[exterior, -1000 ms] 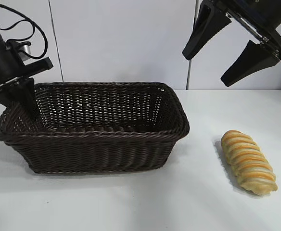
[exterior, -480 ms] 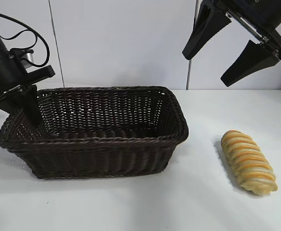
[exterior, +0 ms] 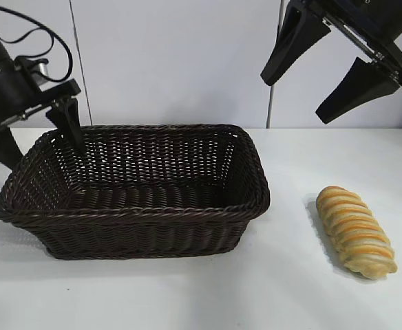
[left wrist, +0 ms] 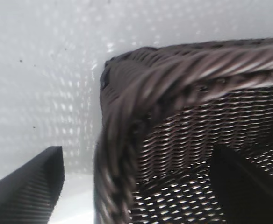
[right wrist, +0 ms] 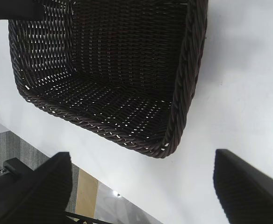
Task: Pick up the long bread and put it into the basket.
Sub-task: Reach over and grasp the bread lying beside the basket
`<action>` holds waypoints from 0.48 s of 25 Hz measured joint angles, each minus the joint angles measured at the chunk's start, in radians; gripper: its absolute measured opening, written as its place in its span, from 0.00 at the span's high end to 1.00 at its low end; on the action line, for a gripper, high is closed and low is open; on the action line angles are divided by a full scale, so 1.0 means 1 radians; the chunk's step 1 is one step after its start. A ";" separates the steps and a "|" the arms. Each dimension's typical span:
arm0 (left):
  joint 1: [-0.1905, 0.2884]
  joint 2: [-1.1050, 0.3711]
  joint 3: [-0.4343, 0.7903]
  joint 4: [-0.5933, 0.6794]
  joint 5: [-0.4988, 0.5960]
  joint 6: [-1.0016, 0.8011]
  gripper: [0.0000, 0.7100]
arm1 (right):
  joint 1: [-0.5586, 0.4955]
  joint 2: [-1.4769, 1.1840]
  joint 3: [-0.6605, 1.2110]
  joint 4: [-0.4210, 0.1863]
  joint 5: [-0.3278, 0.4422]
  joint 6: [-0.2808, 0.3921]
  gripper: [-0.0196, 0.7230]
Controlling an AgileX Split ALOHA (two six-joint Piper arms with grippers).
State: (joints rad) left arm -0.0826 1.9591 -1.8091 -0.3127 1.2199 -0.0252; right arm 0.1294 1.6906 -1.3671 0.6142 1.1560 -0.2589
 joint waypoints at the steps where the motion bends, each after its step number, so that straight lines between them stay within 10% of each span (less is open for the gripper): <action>1: 0.000 -0.028 -0.023 0.029 0.005 -0.012 0.12 | 0.000 0.000 0.000 0.000 -0.001 0.000 0.21; 12: 0.035 -0.150 -0.084 0.436 0.027 -0.139 0.19 | 0.000 0.000 0.000 0.000 -0.007 0.000 0.21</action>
State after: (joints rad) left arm -0.0477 1.8096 -1.8935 0.1233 1.2467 -0.1642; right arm 0.1294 1.6906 -1.3671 0.6142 1.1488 -0.2589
